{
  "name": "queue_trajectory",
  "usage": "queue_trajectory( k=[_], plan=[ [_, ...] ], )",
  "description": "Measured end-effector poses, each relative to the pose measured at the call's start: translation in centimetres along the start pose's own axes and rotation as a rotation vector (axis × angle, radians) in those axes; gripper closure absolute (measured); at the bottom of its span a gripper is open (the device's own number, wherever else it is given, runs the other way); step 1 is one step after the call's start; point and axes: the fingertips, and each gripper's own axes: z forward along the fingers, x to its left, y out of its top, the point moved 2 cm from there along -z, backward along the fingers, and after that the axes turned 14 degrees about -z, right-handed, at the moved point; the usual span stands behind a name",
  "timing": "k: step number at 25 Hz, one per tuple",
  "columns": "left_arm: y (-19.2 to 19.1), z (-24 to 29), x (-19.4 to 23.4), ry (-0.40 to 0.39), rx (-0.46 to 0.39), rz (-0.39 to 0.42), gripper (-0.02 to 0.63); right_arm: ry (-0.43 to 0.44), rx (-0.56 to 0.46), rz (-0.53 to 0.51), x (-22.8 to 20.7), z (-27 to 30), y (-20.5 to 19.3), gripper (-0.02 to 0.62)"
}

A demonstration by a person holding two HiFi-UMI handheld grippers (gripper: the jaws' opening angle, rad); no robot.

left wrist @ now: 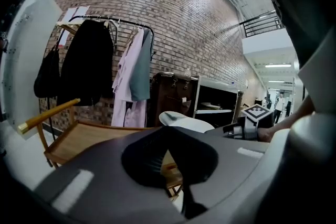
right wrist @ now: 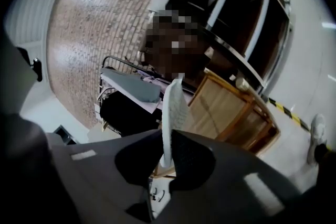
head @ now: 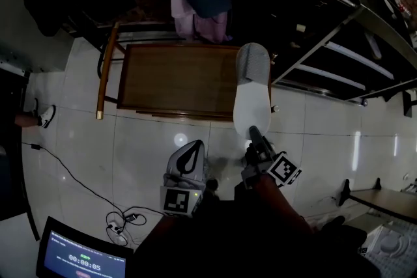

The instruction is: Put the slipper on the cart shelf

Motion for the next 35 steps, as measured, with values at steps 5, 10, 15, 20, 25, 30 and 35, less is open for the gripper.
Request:
queue_trajectory(
  k=[5, 10, 15, 20, 25, 30, 35],
  plan=[
    [1.8, 0.3, -2.0, -0.050, -0.022, 0.013, 0.591, -0.057, -0.070, -0.352, 2.9, -3.5, 4.6, 0.565],
    [3.6, 0.3, -3.8, -0.070, -0.053, -0.002, 0.591, -0.123, -0.143, -0.685, 6.2, -6.0, 8.7, 0.565],
    [5.6, 1.0, -3.7, -0.024, -0.090, 0.037, 0.591, -0.240, -0.199, -1.103, 8.4, -7.1, 12.5, 0.565],
    [7.5, 1.7, -3.8, -0.033, -0.134, 0.080, 0.591, -0.276, -0.249, -1.205, 9.8, -7.3, 14.2, 0.565],
    [8.8, 2.0, -4.5, -0.049, -0.148, 0.152, 0.592, -0.252, -0.265, -1.227, 11.0, -7.0, 14.2, 0.563],
    [10.2, 1.7, -5.2, -0.037, -0.199, 0.184, 0.591, -0.230, -0.251, -1.166, 11.2, -7.0, 13.8, 0.563],
    [9.8, 2.3, -5.8, -0.039, -0.206, 0.199, 0.591, -0.264, -0.235, -1.158, 9.3, -7.7, 14.0, 0.563]
  ],
)
